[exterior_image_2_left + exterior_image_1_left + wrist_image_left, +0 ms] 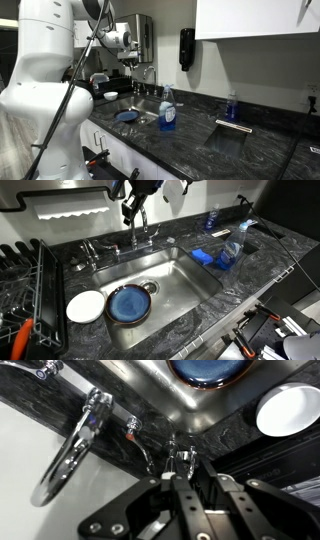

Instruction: Move the tap

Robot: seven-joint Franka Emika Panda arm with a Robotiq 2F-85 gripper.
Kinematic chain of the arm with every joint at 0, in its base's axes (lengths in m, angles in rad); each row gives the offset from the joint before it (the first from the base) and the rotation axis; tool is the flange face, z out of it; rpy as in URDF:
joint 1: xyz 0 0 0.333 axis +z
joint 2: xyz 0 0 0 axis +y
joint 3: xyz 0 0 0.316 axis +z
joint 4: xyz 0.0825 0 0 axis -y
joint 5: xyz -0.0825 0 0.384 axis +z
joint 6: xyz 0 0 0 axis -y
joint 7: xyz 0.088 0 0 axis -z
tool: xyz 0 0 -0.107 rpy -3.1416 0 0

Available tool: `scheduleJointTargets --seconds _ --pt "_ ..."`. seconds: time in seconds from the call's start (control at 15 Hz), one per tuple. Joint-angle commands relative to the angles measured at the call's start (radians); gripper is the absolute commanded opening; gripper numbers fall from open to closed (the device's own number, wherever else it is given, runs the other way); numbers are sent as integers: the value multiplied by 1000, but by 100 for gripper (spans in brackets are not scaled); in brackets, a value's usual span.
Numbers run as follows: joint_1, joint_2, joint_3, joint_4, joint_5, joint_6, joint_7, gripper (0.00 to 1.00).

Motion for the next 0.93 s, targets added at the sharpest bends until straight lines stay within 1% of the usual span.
scheduleJointTargets --seconds 0.0,0.07,0.13,0.2,0.47,0.6,0.73,0.87 --pt "19 36 15 59 -20 -32 23 6" --pt "23 36 17 60 -17 -33 22 48" --pt "24 29 19 57 -14 -39 18 49" --pt "23 20 20 53 -12 -53 15 54" --pt "9 -31 12 13 -7 -120 25 81" --pt "-2 -57 5 -7 -5 -143 34 97" --pt "-10 -74 -2 -17 -9 -165 40 100" --pt "-19 -86 -9 -27 -14 -176 42 100"
